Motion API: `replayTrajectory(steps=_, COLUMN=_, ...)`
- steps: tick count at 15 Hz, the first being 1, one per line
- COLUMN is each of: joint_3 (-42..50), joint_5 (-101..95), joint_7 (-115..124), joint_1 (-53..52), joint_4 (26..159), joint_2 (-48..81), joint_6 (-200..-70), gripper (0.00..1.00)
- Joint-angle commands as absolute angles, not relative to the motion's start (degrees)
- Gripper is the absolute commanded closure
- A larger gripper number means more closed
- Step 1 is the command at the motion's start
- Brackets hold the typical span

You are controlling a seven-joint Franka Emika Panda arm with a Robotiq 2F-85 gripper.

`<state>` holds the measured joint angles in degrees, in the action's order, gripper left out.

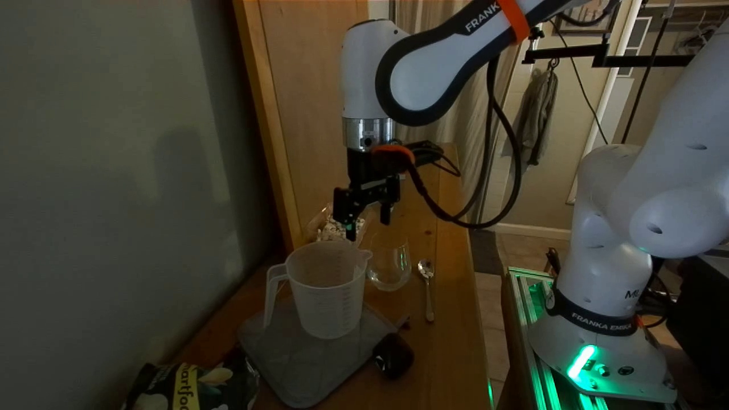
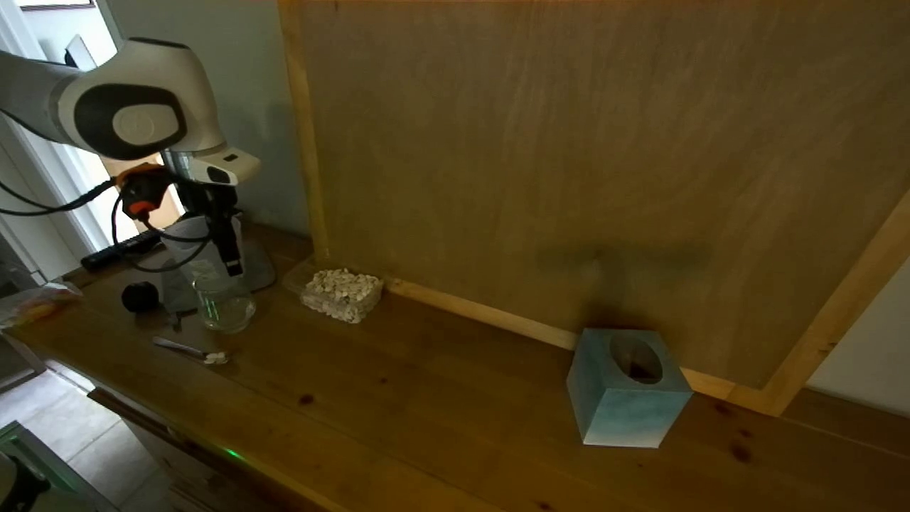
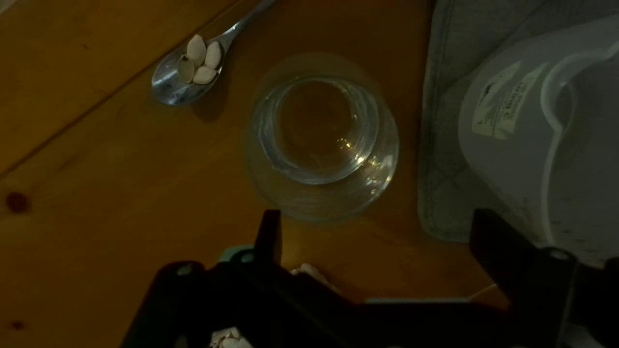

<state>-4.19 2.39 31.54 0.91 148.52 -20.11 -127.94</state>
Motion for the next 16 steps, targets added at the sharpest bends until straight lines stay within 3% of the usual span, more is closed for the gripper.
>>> replayTrajectory(steps=1, joint_3=-4.84, joint_5=4.85, joint_7=34.39, joint_1=1.64, joint_4=149.17, joint_2=-20.34, joint_6=-129.06, gripper=0.0)
replayTrajectory(steps=16, joint_3=-4.72, joint_5=8.39, joint_7=41.49, joint_1=2.42, joint_4=152.93, joint_2=-20.91, joint_6=-136.22, gripper=0.0)
